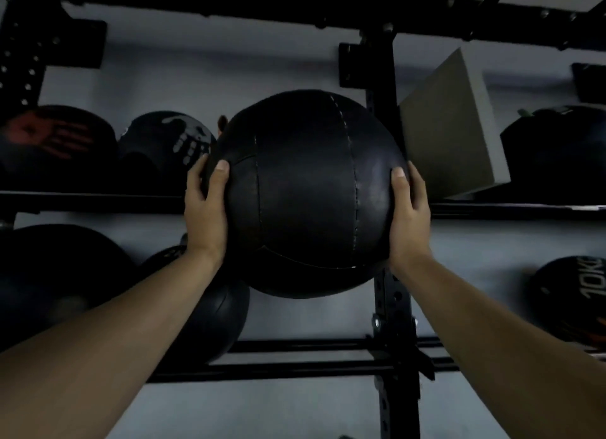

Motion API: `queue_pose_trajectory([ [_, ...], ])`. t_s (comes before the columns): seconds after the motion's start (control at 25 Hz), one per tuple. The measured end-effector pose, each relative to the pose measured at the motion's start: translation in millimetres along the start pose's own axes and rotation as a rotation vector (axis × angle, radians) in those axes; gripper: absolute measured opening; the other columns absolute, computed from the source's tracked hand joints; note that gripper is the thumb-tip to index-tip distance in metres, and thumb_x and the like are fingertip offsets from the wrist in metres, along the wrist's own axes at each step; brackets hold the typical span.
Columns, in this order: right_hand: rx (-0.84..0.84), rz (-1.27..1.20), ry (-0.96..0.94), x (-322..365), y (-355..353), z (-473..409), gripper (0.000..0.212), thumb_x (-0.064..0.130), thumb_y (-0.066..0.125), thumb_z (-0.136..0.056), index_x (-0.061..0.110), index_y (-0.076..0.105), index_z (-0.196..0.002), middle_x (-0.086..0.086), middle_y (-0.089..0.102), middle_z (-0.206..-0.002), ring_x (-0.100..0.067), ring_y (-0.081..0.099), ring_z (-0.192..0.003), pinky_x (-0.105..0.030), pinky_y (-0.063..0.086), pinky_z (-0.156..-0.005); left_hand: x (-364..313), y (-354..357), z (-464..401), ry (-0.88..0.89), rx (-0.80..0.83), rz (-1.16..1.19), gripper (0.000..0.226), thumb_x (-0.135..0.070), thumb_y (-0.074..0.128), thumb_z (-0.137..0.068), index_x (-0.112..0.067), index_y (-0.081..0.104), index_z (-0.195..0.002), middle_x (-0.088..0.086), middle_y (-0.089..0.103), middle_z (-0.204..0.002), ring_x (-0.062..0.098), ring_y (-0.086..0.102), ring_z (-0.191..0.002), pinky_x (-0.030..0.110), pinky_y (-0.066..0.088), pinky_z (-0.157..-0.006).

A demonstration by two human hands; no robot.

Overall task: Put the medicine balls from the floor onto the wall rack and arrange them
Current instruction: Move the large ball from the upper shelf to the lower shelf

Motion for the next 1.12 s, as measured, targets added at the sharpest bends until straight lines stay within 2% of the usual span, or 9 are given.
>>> queue_pose_trajectory([
  [0.2, -0.009, 0.027, 0.014, -53, -17, 35, 0.078, 0.08, 0.061, -0.082, 0.046, 0.049, -0.151, 0.01, 0.058, -0.151, -0.013, 0.058, -0.136, -0.045, 0.047, -0.116, 48, -25, 47, -0.08, -0.03, -0.066, 0.08, -0.072, 0.06, -0.082, -0.034, 0.054, -0.152, -0.006, 0.062, -0.149, 0.011, 0.059, -0.137, 0.029, 0.047, -0.114],
  [0.4, -0.038, 0.022, 0.15, -117, -35, 62, 0.072, 0.075, 0.059, -0.084, 0.047, 0.05, -0.149, 0.008, 0.06, -0.148, -0.016, 0.061, -0.131, -0.046, 0.052, -0.11, 96, -29, 74, -0.168, -0.029, -0.118, 0.048, -0.071, 0.064, -0.08, -0.056, 0.065, -0.125, -0.02, 0.068, -0.128, -0.005, 0.065, -0.118, 0.013, 0.049, -0.093],
  [0.48, -0.034, 0.018, 0.208, -138, -38, 63, 0.074, 0.073, 0.059, -0.083, 0.045, 0.049, -0.151, 0.005, 0.059, -0.148, -0.02, 0.061, -0.131, -0.047, 0.053, -0.108, 115, -26, 77, -0.213, -0.038, -0.121, 0.04, -0.072, 0.065, -0.076, -0.062, 0.062, -0.114, -0.022, 0.066, -0.125, -0.001, 0.064, -0.119, 0.017, 0.05, -0.092],
  [0.72, -0.043, 0.05, 0.207, -190, -42, 15, 0.066, 0.067, 0.059, -0.088, 0.043, 0.054, -0.148, 0.004, 0.061, -0.146, -0.019, 0.061, -0.131, -0.045, 0.052, -0.109, 173, 1, 61, -0.24, -0.028, -0.132, 0.041, -0.073, 0.065, -0.077, -0.061, 0.06, -0.116, -0.015, 0.065, -0.134, 0.013, 0.063, -0.129, 0.037, 0.052, -0.109],
  [0.84, 0.076, 0.164, 0.205, -223, -45, -5, 0.065, 0.068, 0.052, -0.094, 0.044, 0.044, -0.154, -0.003, 0.05, -0.154, -0.025, 0.056, -0.136, -0.051, 0.049, -0.112, 204, 10, 55, -0.223, 0.001, -0.181, 0.052, -0.07, 0.063, -0.079, -0.05, 0.057, -0.127, -0.006, 0.062, -0.141, 0.019, 0.061, -0.133, 0.042, 0.051, -0.112],
  [0.92, 0.189, 0.356, 0.195, -245, -46, -14, 0.052, 0.05, 0.04, -0.108, 0.042, 0.036, -0.159, -0.007, 0.041, -0.161, -0.029, 0.045, -0.146, -0.052, 0.038, -0.121, 226, 13, 60, -0.258, 0.025, -0.243, 0.061, -0.07, 0.062, -0.08, -0.043, 0.055, -0.134, -0.001, 0.059, -0.145, 0.022, 0.059, -0.134, 0.043, 0.05, -0.112],
  [1.0, 0.252, 0.466, 0.146, -250, -42, -17, 0.048, 0.034, 0.031, -0.112, 0.047, 0.034, -0.158, -0.005, 0.036, -0.164, -0.027, 0.034, -0.152, -0.051, 0.026, -0.126, 240, 18, 63, -0.272, 0.049, -0.344, 0.067, -0.074, 0.058, -0.08, -0.04, 0.056, -0.138, 0.003, 0.054, -0.148, 0.021, 0.056, -0.131, 0.033, 0.048, -0.103],
  [1.08, 0.286, 0.48, 0.141, -244, -33, -18, 0.049, 0.054, 0.03, -0.105, 0.059, 0.03, -0.154, -0.001, 0.032, -0.165, -0.027, 0.028, -0.154, -0.056, 0.022, -0.126, 244, 21, 63, -0.271, 0.067, -0.397, 0.07, -0.079, 0.054, -0.078, -0.042, 0.055, -0.137, 0.003, 0.051, -0.149, 0.017, 0.053, -0.126, 0.023, 0.045, -0.096],
  [1.12, 0.31, 0.508, 0.147, -239, -27, -20, 0.058, 0.07, 0.03, -0.096, 0.062, 0.029, -0.154, 0.0, 0.03, -0.166, -0.028, 0.025, -0.154, -0.06, 0.021, -0.125, 243, 20, 62, -0.267, 0.072, -0.414, 0.07, -0.079, 0.052, -0.078, -0.043, 0.055, -0.137, 0.003, 0.051, -0.149, 0.016, 0.053, -0.126, 0.025, 0.046, -0.101],
])
Point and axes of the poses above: each hand's wrist, its own z-axis away from the middle knuckle, its own y-axis out of the palm, x = y × z, the point moved 4 cm from there along -z, towards the middle knuckle
